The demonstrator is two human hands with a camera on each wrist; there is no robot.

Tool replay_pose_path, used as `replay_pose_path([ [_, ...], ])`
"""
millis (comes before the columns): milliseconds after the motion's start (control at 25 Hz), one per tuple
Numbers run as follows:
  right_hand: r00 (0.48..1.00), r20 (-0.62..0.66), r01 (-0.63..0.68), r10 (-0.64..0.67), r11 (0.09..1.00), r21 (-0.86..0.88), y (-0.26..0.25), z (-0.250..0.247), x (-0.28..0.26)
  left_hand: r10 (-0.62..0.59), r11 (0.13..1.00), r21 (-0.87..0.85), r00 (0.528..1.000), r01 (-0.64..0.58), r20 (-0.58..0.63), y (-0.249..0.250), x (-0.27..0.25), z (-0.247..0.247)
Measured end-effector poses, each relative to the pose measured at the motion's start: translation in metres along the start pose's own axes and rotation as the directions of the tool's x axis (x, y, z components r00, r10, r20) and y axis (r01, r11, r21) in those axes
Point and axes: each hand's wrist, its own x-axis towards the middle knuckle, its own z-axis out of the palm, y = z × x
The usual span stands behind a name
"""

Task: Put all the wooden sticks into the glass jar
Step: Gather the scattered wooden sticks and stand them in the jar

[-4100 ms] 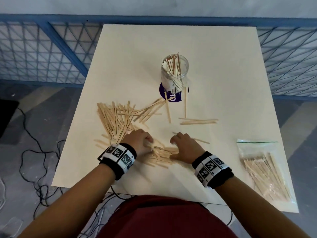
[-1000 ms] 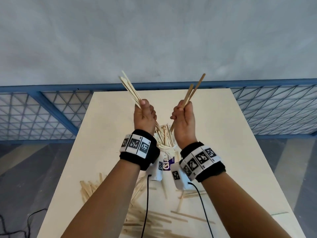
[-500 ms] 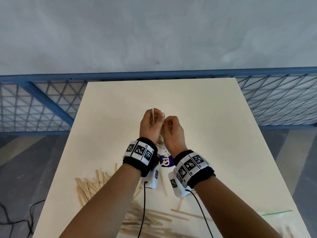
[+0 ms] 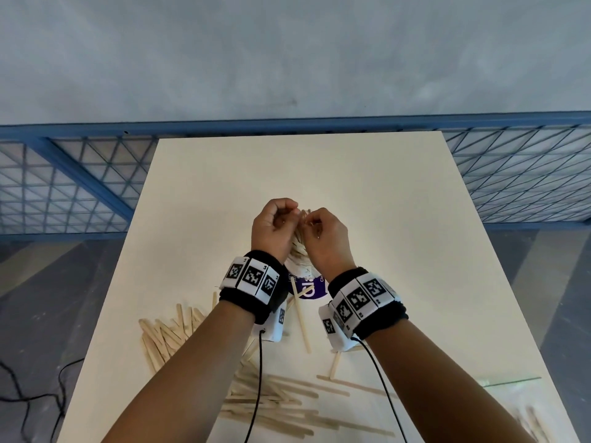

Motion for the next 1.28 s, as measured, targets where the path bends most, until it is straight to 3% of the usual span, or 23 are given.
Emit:
replay_pose_path([
  [120, 0.998, 0.056, 0.026, -0.018, 0.990, -0.142, -0.002, 0.000, 0.001, 0.002, 0.999, 0.053, 1.000, -0.002, -0.003, -0.004, -0.005, -0.007],
  [280, 0.994, 0.067, 0.098, -0.091, 0.989, -0.109, -0.014, -0.014, -0.012, 0.074, 0.976, 0.201, 0.995, -0.086, 0.070, -0.002, -0.018, -0.011],
  [400, 0.975, -0.089, 0.197, -0.203, 0.977, -0.078, -0.005, -0.032, -0.038, 0.144, 0.984, 0.116, 0.987, -0.135, -0.073, 0.012, -0.023, -0.020],
  [520, 0.994, -0.049, 0.088, -0.096, 0.986, -0.139, 0.028, -0.045, -0.072, 0.057, 0.979, 0.202, 0.982, -0.020, -0.180, 0.008, -0.042, -0.043],
  [640, 0.978, 0.167, -0.039, 0.122, 0.903, -0.429, 0.068, -0.053, -0.103, -0.149, 0.823, 0.533, 0.981, 0.194, -0.126, -0.018, -0.079, -0.073],
  [720, 0.935, 0.225, -0.059, 0.276, 0.744, -0.665, 0.087, -0.056, -0.128, -0.221, 0.734, 0.633, 0.968, 0.246, -0.119, -0.032, -0.109, -0.093],
  [800, 0.886, 0.234, -0.065, 0.401, 0.606, -0.793, 0.097, -0.056, -0.154, -0.264, 0.631, 0.703, 0.943, 0.329, -0.205, -0.044, -0.134, -0.113],
  [840, 0.859, 0.250, -0.073, 0.447, 0.590, -0.804, 0.100, -0.055, -0.164, -0.309, 0.534, 0.744, 0.912, 0.401, -0.270, -0.050, -0.144, -0.123],
  [920, 0.806, 0.320, -0.054, 0.498, 0.600, -0.798, 0.104, -0.051, -0.181, -0.457, 0.338, 0.768, 0.808, 0.545, -0.372, -0.060, -0.161, -0.138],
  [1000, 0.764, 0.397, 0.018, 0.509, 0.598, -0.801, 0.104, -0.046, -0.195, -0.564, 0.292, 0.746, 0.738, 0.598, -0.371, -0.067, -0.174, -0.146],
  [1040, 0.751, 0.424, 0.058, 0.506, 0.589, -0.806, 0.103, -0.043, -0.200, -0.576, 0.305, 0.750, 0.741, 0.587, -0.345, -0.069, -0.179, -0.146],
  [1120, 0.752, 0.451, 0.132, 0.481, 0.561, -0.817, 0.101, -0.037, -0.209, -0.540, 0.327, 0.803, 0.796, 0.499, -0.274, -0.070, -0.186, -0.139],
  [1200, 0.779, 0.455, 0.178, 0.432, 0.544, -0.820, 0.099, -0.031, -0.214, -0.503, 0.365, 0.842, 0.845, 0.398, -0.181, -0.065, -0.192, -0.127],
  [1280, 0.827, 0.439, 0.195, 0.352, 0.552, -0.811, 0.096, -0.028, -0.211, -0.496, 0.424, 0.836, 0.862, 0.348, -0.107, -0.064, -0.193, -0.114],
])
